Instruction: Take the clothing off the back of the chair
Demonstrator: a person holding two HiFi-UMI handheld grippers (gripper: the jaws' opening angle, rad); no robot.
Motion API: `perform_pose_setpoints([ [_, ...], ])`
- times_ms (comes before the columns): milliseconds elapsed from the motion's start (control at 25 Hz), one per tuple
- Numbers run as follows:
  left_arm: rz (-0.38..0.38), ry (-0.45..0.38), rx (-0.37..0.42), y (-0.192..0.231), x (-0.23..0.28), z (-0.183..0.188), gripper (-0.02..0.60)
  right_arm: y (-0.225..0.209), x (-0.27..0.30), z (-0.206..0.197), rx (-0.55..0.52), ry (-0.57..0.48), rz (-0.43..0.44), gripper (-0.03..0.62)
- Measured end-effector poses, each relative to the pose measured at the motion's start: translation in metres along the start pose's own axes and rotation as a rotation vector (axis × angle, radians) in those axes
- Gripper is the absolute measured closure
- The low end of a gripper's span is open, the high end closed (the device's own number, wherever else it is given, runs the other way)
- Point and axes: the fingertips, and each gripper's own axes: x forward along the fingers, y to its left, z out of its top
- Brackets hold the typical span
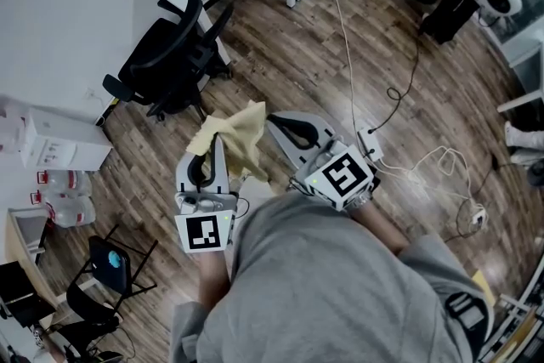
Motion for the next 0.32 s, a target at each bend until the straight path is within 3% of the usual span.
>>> perform_pose_setpoints([
  [320, -0.009, -0.001, -0.012, -0.0063, 0.0006, 0.0, 0.538, 0.001, -0.0023, -0.0055, 0.006, 0.01, 0.004, 0.56],
])
